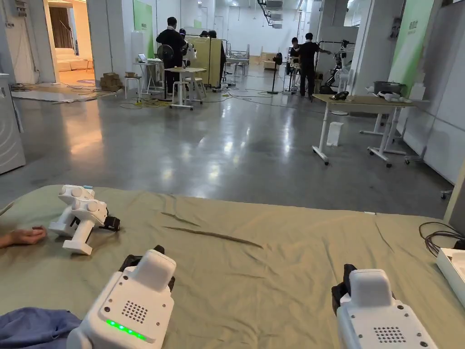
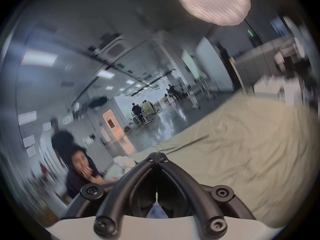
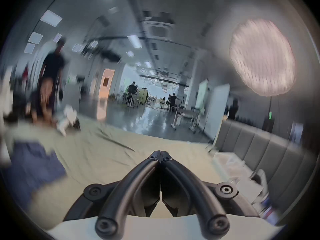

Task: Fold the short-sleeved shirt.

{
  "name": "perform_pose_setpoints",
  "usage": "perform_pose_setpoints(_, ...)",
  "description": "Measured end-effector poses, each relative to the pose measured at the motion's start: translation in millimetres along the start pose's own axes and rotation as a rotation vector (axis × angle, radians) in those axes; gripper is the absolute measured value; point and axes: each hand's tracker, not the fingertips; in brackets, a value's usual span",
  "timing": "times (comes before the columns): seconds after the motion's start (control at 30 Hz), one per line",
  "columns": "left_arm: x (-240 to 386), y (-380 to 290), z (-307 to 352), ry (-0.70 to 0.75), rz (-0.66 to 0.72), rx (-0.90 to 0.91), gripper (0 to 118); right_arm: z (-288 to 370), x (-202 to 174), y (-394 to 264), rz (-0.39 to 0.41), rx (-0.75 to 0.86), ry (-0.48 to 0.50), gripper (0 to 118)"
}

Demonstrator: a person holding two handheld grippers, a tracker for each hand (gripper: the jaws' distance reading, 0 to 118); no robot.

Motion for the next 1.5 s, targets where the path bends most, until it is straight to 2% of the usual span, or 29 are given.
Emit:
perform_pose_setpoints(0.07,-8.7,-1.3,3.7,0.008,0.253,0.010,1,0.5,2.6,1.1,-0.163,-0.003,-0.002,0)
perform_pose_setpoints(0.1,-15.6,-4.0,5.5,-0.014,0.404,0.023,1,0.7,3.3,0.4,-0.204,-0.008,-0.030,0)
perform_pose_setpoints(0.17,-23.3,-6.6,7.8,0.012,0.546,0.041,1,2.5,2.2,-0.7,-0.233,0.006,-0.044,0)
perform_pose_setpoints(0.23,-23.7,-4.7,9.6,0.052,0.520,0.048,1,2.8,1.2,-0.4,-0.194,-0.003,-0.049,0)
perform_pose_setpoints(0.33,-27.0,-1.5,11.3,-0.007,0.437,0.059,1,3.6,-0.3,-0.5,-0.155,-0.001,-0.050,0)
perform_pose_setpoints(0.43,-36.3,-2.0,12.3,-0.014,0.447,0.017,1,3.5,-1.8,2.3,-0.099,-0.002,-0.058,0)
perform_pose_setpoints(0.6,-70.0,-16.5,14.2,-0.043,0.414,-0.149,1,1.7,-12.6,6.3,-0.023,0.004,-0.034,0)
perform_pose_setpoints(0.77,-123.5,-55.4,25.8,0.042,0.389,-0.309,1,-2.8,-29.0,4.8,0.004,-0.003,0.010,0)
perform_pose_setpoints(0.97,-192.6,-130.3,22.5,0.094,0.490,-0.620,2,-13.6,-48.1,-2.8,0.011,-0.040,0.054,0)
perform_pose_setpoints(1.0,-203.4,-142.6,19.9,0.096,0.524,-0.685,10,-15.6,-51.6,-4.5,0.015,-0.049,0.061,0)
perform_pose_setpoints(1.1,-227.1,-176.6,10.7,0.124,0.632,-0.812,64,-19.8,-60.0,-9.2,0.023,-0.070,0.076,0)
perform_pose_setpoints(1.13,-229.2,-187.7,11.6,0.128,0.671,-0.864,71,-21.1,-62.5,-10.8,0.026,-0.079,0.080,0)
perform_pose_setpoints(1.17,-229.3,-197.2,11.2,0.131,0.705,-0.909,73,-22.1,-64.5,-12.2,0.029,-0.088,0.084,0)
perform_pose_setpoints(1.2,-229.7,-203.3,5.9,0.130,0.627,-0.894,73,-22.9,-66.7,-14.0,0.033,-0.095,0.087,0)
perform_pose_setpoints(1.27,-224.0,-219.2,2.4,0.127,0.581,-0.967,73,-23.9,-69.8,-18.1,0.045,-0.103,0.090,0)
perform_pose_setpoints(1.37,-208.3,-238.6,-3.5,-0.025,0.547,-1.030,73,-26.1,-73.0,-23.3,0.066,-0.115,0.092,0)
perform_pose_setpoints(1.5,-184.9,-255.6,-6.2,-0.080,0.520,-1.068,73,-28.3,-74.7,-27.0,0.075,-0.135,0.090,0)
